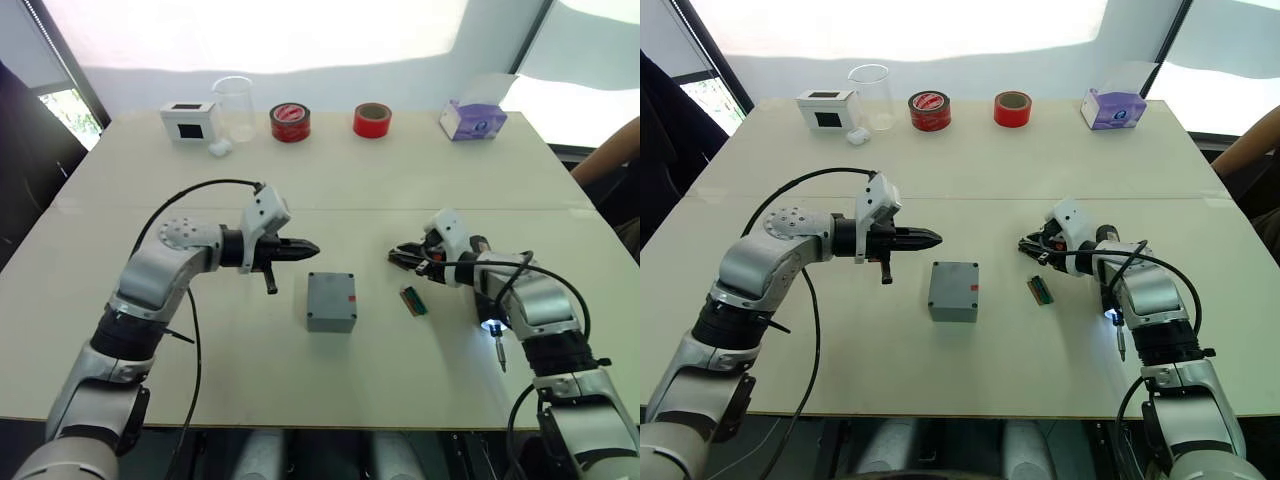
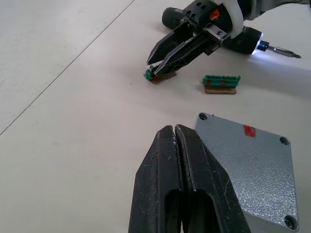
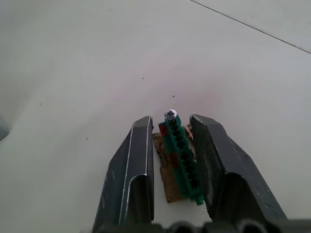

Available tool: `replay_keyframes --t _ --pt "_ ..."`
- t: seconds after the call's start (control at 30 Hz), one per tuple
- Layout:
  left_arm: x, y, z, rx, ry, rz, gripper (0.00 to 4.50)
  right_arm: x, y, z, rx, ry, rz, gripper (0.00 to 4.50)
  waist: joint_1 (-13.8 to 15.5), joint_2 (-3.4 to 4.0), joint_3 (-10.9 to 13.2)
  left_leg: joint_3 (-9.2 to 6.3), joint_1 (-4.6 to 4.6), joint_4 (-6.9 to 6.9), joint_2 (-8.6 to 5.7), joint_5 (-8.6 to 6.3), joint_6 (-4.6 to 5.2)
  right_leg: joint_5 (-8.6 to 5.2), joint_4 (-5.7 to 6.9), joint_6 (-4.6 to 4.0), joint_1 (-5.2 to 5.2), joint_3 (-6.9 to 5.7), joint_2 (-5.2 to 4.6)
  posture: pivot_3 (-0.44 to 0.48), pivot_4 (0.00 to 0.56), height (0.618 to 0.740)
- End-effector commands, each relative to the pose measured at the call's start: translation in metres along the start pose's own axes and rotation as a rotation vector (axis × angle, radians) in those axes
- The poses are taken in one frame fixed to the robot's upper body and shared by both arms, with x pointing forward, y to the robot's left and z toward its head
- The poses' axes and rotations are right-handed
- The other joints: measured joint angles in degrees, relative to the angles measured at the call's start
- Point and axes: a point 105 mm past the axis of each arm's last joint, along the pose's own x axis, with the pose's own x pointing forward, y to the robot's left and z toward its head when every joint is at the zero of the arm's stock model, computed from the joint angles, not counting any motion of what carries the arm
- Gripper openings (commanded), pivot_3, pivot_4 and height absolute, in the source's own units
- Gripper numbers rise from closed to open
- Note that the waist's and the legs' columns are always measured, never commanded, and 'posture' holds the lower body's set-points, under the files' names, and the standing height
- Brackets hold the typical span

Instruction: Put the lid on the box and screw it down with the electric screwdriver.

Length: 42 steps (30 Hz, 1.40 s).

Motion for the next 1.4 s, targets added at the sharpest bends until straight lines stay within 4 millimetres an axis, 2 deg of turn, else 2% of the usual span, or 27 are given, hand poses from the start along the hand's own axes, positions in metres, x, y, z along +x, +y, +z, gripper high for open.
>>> replay_keyframes --t 0.03,0.23,0.37,0.7,1.03,1.17,1.23,1.33,1.4 --pt "-0.001 -0.001 0.012 0.043 -0.031 -0.001 0.0 -0.001 -0.002 0.016 -0.027 -0.054 -0.009 1.14 -0.03 0.0 0.0 0.0 0.0 0.0 0.0 0.0 0.0 0.0 0.0 0.0 0.0 0.0 0.0 0.0 0.15 0.74" --pt "0.0 -0.001 0.011 0.038 -0.033 -0.003 0.0 0.001 -0.002 0.016 -0.025 -0.059 -0.01 1.14 -0.02 0.0 0.0 0.0 0.0 0.0 0.0 0.01 -0.01 0.0 0.01 0.0 0.0 0.0 0.0 0.0 0.15 0.74" --pt "0.0 -0.002 0.01 0.037 -0.034 -0.005 0.0 0.002 -0.003 0.017 -0.03 -0.063 -0.012 0.02 -0.04 0.0 0.0 0.0 0.0 0.0 0.0 0.01 -0.01 0.0 0.01 0.0 0.0 0.0 0.0 0.0 0.15 0.74" --pt "0.001 -0.002 0.004 0.031 -0.021 -0.006 0.0 -0.001 -0.003 0.02 -0.036 -0.07 -0.021 0.02 -0.04 0.0 0.0 -0.01 0.0 0.0 0.0 0.01 -0.02 0.0 0.01 0.0 0.0 0.0 0.0 0.0 0.15 0.74" --pt "0.001 -0.002 0.005 0.02 -0.03 -0.008 0.0 -0.012 0.003 0.047 -0.054 -0.17 -0.021 0.02 -0.02 0.0 0.0 -0.01 0.0 0.0 0.0 0.01 -0.01 0.0 0.02 0.0 -0.01 0.0 0.0 0.0 0.15 0.74" --pt "-0.007 -0.009 -0.003 0.0 -0.005 -0.037 0.0 -0.02 0.031 0.07 -0.135 -0.256 0.046 0.02 -0.08 0.0 0.0 -0.01 0.0 0.0 0.0 0.01 -0.02 0.0 0.04 0.0 -0.03 0.01 0.0 0.0 0.15 0.74" --pt "-0.009 -0.011 -0.007 -0.004 0.01 -0.042 0.0 -0.022 0.043 0.071 -0.129 -0.269 0.087 0.02 -0.11 0.0 0.0 -0.01 0.0 -0.02 0.0 0.0 0.0 0.0 0.06 -0.01 -0.05 0.02 0.0 0.0 0.15 0.74" --pt "-0.016 -0.017 -0.016 -0.019 0.046 -0.058 0.0 -0.027 0.078 0.065 -0.118 -0.255 0.195 0.02 0.07 0.0 0.0 -0.04 0.0 -0.02 0.0 -0.09 0.16 0.0 0.08 -0.01 -0.05 0.02 0.0 0.0 0.15 0.74" --pt "-0.018 -0.019 -0.017 -0.02 0.054 -0.059 0.0 -0.029 0.088 0.061 -0.115 -0.239 0.221 0.02 0.16 0.0 0.0 -0.05 0.0 -0.02 0.0 -0.1 0.17 -0.01 0.08 -0.02 -0.04 0.02 -0.01 0.0 0.15 0.74"
